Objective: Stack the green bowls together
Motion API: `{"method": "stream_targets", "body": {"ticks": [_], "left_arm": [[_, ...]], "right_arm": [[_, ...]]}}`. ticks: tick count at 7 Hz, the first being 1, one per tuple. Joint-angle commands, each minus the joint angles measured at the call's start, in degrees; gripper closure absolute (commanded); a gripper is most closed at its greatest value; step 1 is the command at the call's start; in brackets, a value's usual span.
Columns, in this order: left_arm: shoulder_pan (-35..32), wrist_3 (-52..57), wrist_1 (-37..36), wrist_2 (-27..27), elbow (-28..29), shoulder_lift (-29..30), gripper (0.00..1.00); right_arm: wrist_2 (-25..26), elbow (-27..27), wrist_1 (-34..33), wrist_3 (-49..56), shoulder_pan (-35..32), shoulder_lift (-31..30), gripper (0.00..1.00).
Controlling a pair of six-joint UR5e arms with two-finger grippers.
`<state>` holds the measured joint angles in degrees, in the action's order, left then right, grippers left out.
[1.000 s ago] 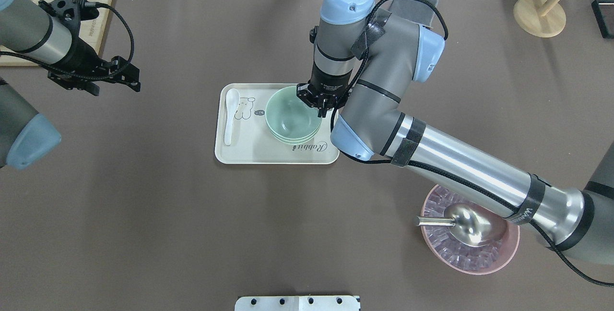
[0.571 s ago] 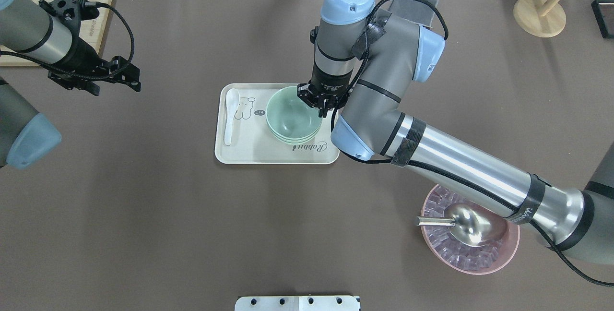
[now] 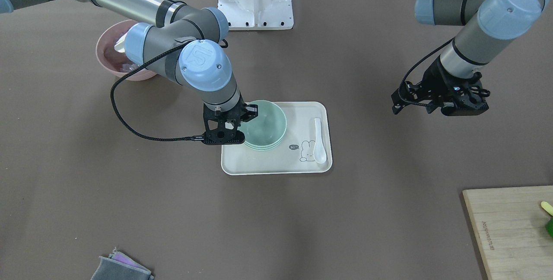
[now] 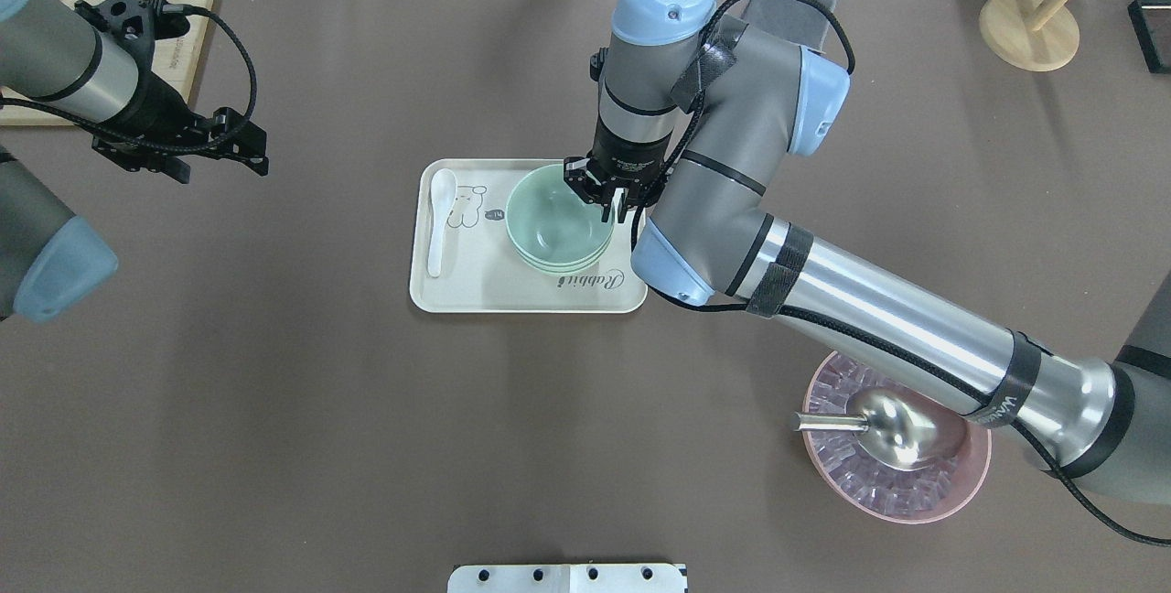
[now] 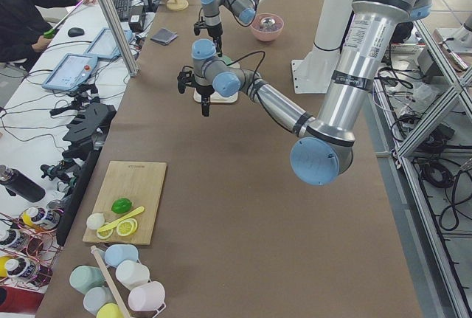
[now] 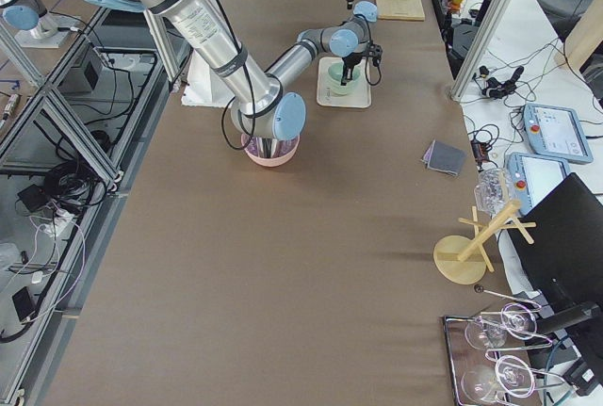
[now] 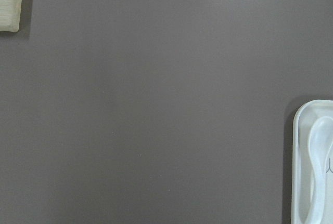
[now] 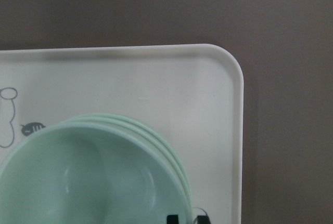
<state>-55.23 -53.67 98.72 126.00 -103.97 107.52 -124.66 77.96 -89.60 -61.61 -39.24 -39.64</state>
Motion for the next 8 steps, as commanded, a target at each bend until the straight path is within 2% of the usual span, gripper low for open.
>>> {"method": "stream_targets", "body": {"ticks": [1,3,4,5,6,7,8], "left_arm": [[0.03,0.06,0.07,0.13,0.17,0.06,0.03],[-0.58,0.67,-0.02,0.30,-0.62,0.06,0.02],[-1.37,2.67,-0.02,0.04,-0.62,-0.46,0.02],[-2.86,4.44,-0.37,0.39,-1.32,-0.82,0.02],[-4.35,5.15,0.15,0.39,-1.59,-4.04,0.02],[-6.97,8.46,0.15,-0.39,-0.81,-4.51,0.02],[-11.00,16.41,-0.19,0.04,0.07,-5.03,0.02]], "right_arm": [[-0.58,0.97,0.13,0.35,-0.40,0.00,0.00],[-4.17,5.60,-1.53,0.35,-4.07,-0.69,0.00],[-4.27,11.11,-6.24,1.22,-6.27,-2.27,0.00],[-4.36,19.43,-13.68,6.80,-8.38,-5.50,0.00],[-4.27,26.13,-21.33,13.90,-11.01,-8.67,0.00],[-4.27,29.07,-27.15,21.02,-14.78,-11.22,0.00],[-4.27,29.97,-31.12,30.93,-19.43,-14.38,0.00]]}}
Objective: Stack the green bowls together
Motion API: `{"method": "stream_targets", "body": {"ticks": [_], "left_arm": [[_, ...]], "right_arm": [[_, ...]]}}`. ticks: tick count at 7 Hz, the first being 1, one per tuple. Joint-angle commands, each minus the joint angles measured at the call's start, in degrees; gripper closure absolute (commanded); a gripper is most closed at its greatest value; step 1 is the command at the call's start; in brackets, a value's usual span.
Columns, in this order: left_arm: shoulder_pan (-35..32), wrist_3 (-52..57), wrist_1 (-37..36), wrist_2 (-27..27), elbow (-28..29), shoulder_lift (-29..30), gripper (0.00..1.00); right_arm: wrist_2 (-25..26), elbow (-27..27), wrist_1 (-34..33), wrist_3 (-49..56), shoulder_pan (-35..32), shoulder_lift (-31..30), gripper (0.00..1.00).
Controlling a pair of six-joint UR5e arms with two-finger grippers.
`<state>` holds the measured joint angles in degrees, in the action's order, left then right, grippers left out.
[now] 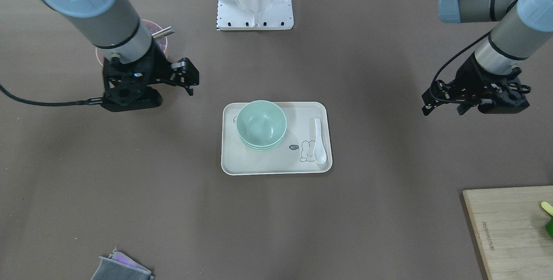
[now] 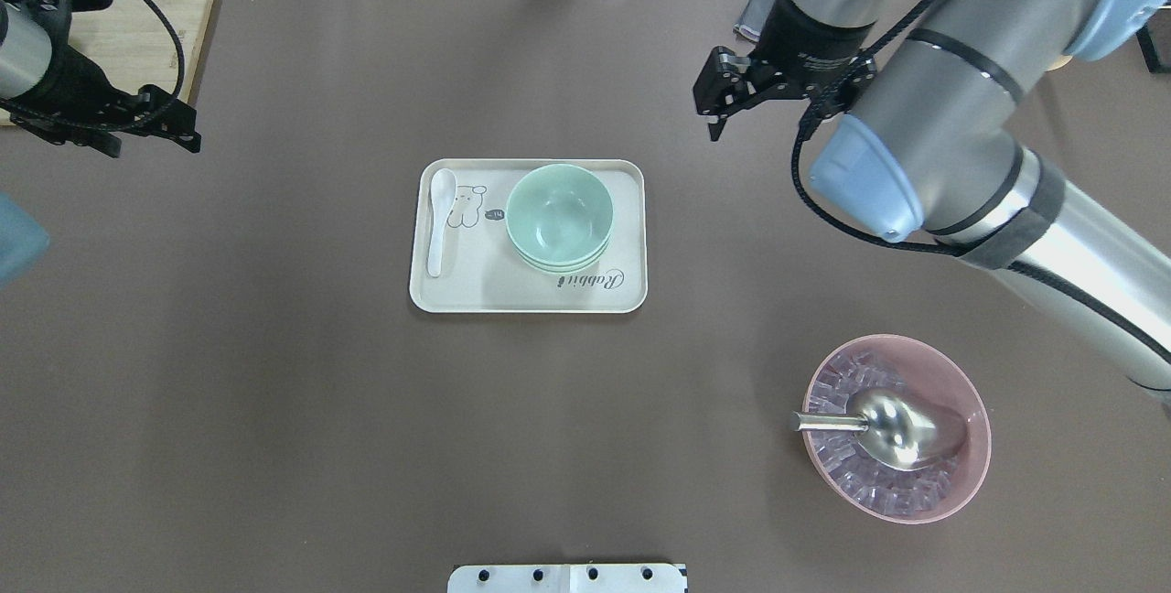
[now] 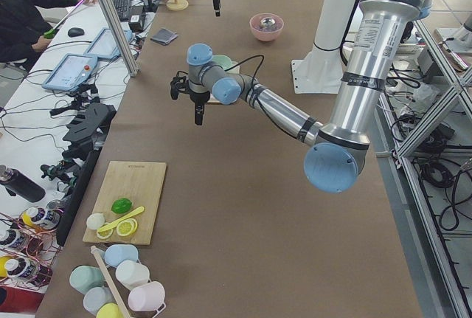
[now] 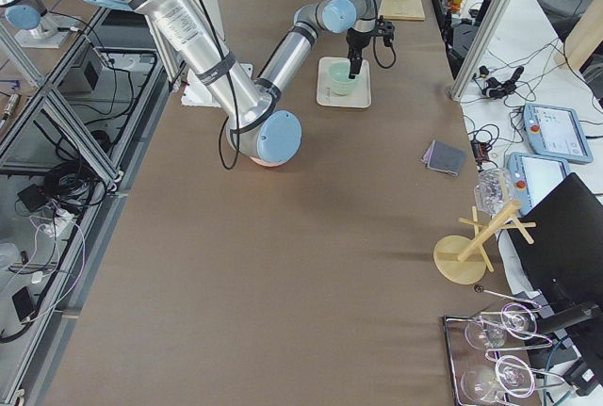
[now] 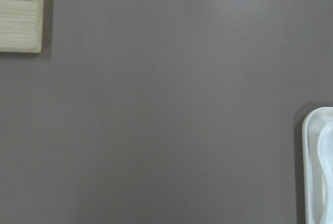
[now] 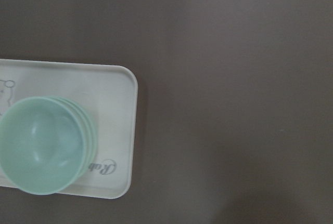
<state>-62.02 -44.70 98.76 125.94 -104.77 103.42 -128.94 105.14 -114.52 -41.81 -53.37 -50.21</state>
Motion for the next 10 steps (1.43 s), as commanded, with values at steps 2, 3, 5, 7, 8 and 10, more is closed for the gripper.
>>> {"method": "stream_targets", "body": {"ticks": [2,3,5,7,8,10], "left_arm": [[-9.68,13.48,-0.67,0.28,2.99,-3.30,0.02],[-12.83,19.33,-0.85,0.36,4.74,-3.40,0.02],[-20.82,32.68,-1.11,0.63,9.91,-4.71,0.02],[-22.97,36.79,-0.24,5.17,11.52,-7.25,0.02],[-23.06,36.79,-0.15,5.20,12.22,-8.05,0.02],[-23.23,36.70,0.64,5.46,12.49,-11.12,0.02]], "right_arm": [[0.09,0.52,-6.51,31.87,-14.96,-10.58,0.00],[-0.17,-1.67,-6.24,36.58,-18.58,-12.35,0.00],[-0.35,-7.81,-3.80,49.40,-25.16,-17.97,0.00],[-2.37,-11.42,2.43,51.04,-30.01,-26.05,0.00],[-2.37,-13.54,7.77,51.04,-31.52,-29.91,0.00],[-3.25,-15.32,14.40,50.25,-32.85,-35.30,0.00]]}}
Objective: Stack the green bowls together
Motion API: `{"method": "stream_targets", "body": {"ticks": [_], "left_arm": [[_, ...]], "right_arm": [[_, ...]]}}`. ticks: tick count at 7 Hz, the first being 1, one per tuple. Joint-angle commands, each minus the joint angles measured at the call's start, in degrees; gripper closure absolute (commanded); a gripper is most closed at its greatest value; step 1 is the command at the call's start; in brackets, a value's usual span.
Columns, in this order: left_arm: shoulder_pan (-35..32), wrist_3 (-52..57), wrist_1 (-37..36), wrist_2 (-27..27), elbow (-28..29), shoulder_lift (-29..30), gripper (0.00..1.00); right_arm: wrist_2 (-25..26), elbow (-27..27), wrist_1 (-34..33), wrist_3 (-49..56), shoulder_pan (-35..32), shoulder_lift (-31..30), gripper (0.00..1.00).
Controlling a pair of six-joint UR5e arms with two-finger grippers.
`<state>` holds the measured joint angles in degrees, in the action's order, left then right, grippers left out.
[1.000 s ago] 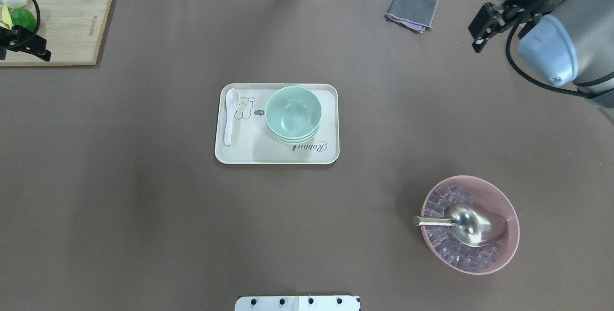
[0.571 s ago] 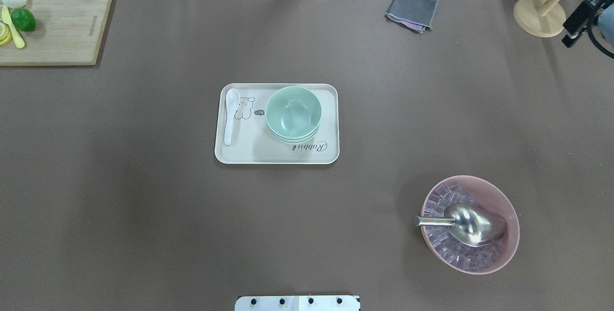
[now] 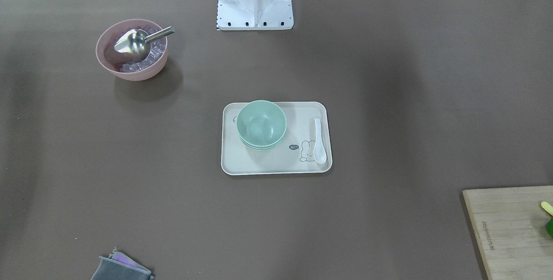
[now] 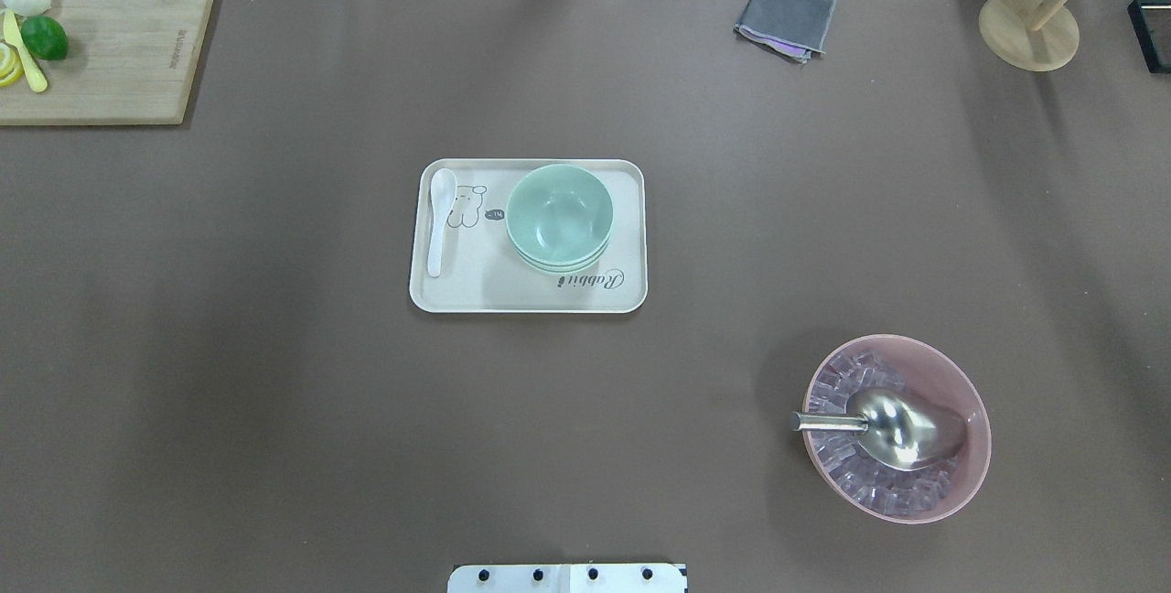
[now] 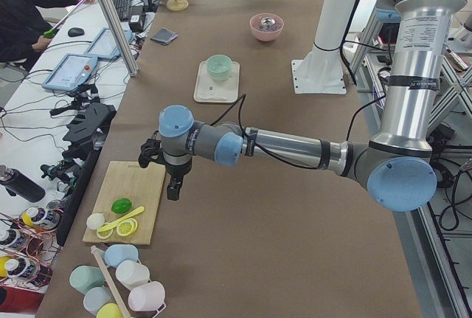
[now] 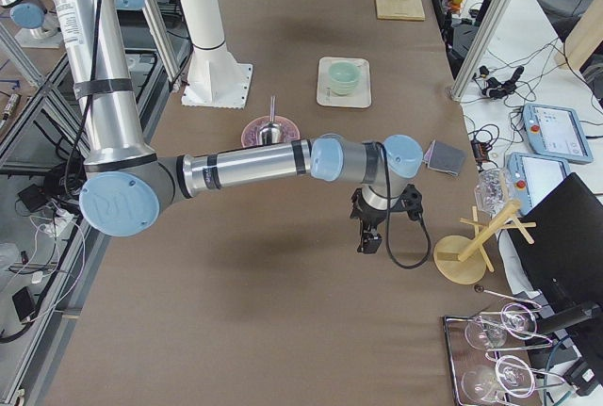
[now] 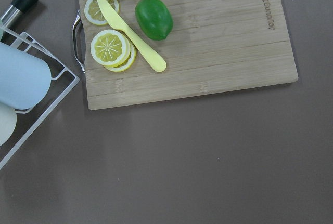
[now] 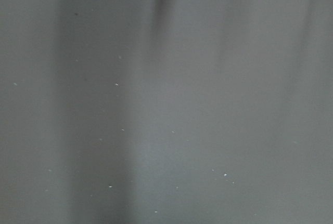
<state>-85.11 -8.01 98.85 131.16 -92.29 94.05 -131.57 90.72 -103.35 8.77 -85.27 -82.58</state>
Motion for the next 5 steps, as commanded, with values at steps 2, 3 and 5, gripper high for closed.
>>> {"method": "stream_targets", "body": {"ticks": [2,3,5], "left_arm": [[-3.98,0.10,0.04,5.82,-0.17,-3.08,0.02],[-4.80,0.01,-0.14,7.25,-1.65,-3.17,0.02],[-4.54,-0.08,-0.76,6.74,-2.29,-3.08,0.02]], "right_arm": [[-1.40,-0.55,2.98,-0.50,-1.48,-3.73,0.00],[-1.40,-0.37,2.97,-0.59,-1.91,-3.64,0.00],[-1.32,0.76,2.71,-0.68,-3.06,-3.55,0.00]]}}
